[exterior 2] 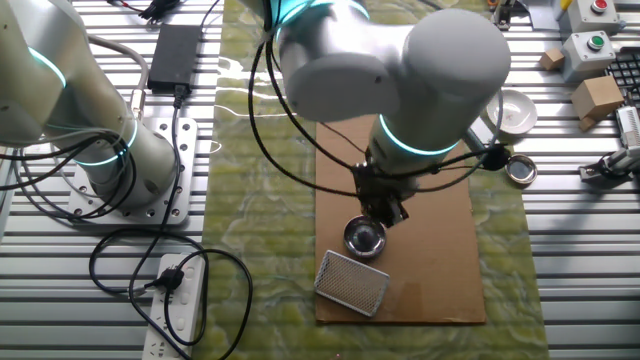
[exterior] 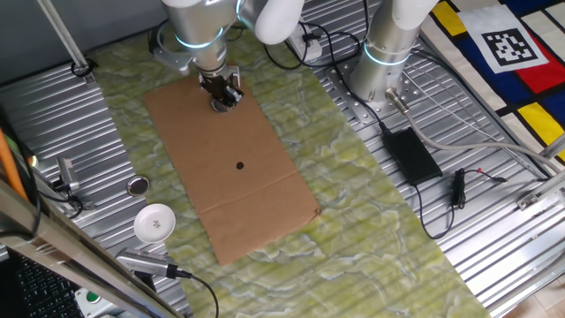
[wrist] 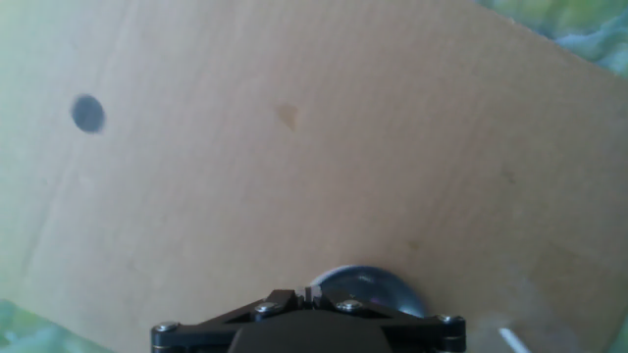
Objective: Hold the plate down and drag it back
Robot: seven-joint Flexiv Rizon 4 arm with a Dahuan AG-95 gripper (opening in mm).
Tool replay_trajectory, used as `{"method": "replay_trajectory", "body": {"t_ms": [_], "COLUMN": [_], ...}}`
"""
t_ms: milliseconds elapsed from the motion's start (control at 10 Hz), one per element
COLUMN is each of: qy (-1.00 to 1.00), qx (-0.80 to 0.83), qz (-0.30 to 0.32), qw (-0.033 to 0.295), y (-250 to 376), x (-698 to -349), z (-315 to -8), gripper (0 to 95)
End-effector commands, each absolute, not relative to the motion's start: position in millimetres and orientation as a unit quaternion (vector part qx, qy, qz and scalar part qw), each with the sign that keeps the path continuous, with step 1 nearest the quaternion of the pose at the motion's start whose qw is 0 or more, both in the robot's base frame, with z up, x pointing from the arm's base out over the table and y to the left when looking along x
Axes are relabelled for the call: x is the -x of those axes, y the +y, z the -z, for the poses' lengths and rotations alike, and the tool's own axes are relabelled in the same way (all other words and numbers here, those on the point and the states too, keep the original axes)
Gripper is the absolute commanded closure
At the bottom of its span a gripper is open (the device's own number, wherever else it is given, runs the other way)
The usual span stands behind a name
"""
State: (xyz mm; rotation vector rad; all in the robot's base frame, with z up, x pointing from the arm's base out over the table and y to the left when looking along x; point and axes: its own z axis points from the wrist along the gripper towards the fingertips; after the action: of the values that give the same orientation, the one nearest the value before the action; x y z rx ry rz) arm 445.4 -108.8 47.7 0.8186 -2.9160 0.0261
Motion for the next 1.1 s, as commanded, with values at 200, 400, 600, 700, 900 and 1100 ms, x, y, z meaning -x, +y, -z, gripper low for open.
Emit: {"method": "replay_trajectory", "body": {"t_ms": [200,400,600,700,900,1100], "qy": [-0.953,-0.953,-0.954,-0.955,-0.959,-0.962], "qx": [-0.298,-0.299,-0.295,-0.293,-0.279,-0.272], "qz": [-0.012,-0.015,-0.012,-0.011,-0.01,-0.011], "qw": [0.053,0.052,0.048,0.048,0.041,0.038], "y": [-126.5,-126.7,-126.2,-125.7,-117.3,-110.5], "x": [-443.0,-443.2,-443.3,-443.4,-443.9,-444.1], "z": [-37.0,-32.1,-26.4,-26.2,-23.5,-21.1], "gripper": [95.0,95.0,95.0,95.0,95.0,95.0]}}
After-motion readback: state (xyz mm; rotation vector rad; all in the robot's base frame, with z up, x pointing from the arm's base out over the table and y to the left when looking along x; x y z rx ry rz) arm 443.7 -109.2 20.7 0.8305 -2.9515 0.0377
